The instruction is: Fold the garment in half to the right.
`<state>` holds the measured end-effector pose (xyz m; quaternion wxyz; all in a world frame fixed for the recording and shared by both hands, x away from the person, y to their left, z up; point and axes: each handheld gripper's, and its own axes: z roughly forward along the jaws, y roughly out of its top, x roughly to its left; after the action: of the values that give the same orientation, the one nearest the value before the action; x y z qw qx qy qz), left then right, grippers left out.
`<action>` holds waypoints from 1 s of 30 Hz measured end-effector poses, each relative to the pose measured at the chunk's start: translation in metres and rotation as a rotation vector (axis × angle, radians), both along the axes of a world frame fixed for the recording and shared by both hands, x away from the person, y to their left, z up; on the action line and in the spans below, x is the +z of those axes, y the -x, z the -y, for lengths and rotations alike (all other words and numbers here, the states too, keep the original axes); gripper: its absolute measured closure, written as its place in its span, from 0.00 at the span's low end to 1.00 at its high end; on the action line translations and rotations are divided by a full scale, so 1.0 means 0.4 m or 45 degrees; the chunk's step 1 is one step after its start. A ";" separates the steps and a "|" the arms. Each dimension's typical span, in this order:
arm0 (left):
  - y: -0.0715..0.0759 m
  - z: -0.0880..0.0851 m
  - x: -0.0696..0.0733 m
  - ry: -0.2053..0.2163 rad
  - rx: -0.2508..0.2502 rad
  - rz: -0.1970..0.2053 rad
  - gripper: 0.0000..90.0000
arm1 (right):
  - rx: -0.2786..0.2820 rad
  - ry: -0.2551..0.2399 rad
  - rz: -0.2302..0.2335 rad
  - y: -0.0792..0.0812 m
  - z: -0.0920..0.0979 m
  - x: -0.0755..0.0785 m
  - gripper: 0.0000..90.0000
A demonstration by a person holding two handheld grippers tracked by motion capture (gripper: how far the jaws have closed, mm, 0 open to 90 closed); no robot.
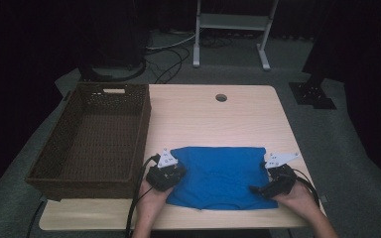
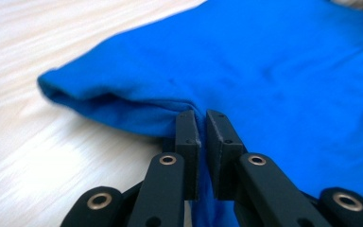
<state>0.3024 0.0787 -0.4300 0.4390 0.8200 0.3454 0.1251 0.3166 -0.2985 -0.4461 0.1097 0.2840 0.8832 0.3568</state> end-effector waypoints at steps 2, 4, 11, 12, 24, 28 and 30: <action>-0.003 0.005 0.006 0.045 -0.036 0.005 0.94 | 0.001 0.004 -0.001 -0.002 -0.001 0.001 0.00; -0.007 0.010 0.012 0.079 -0.063 0.007 0.94 | 0.006 0.006 -0.004 -0.004 -0.001 0.001 0.00; -0.018 0.038 0.034 0.127 -0.144 0.032 0.94 | 0.020 0.009 0.001 -0.010 -0.001 0.001 0.00; -0.021 0.041 0.036 0.134 -0.155 0.029 0.94 | 0.020 0.009 0.000 -0.010 -0.002 0.001 0.00; -0.052 0.094 0.072 0.177 -0.280 0.088 0.94 | 0.044 0.009 -0.006 -0.019 -0.007 0.002 0.00; -0.066 0.115 0.087 0.176 -0.315 0.093 0.94 | 0.054 0.009 -0.002 -0.024 -0.014 0.001 0.00; -0.073 0.122 0.092 0.188 -0.332 0.092 0.94 | 0.054 0.009 -0.004 -0.025 -0.017 0.002 0.00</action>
<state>0.3316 0.0298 -0.3931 0.5227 0.8183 0.2281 0.0708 0.3266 -0.2915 -0.4455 0.1019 0.2654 0.8905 0.3553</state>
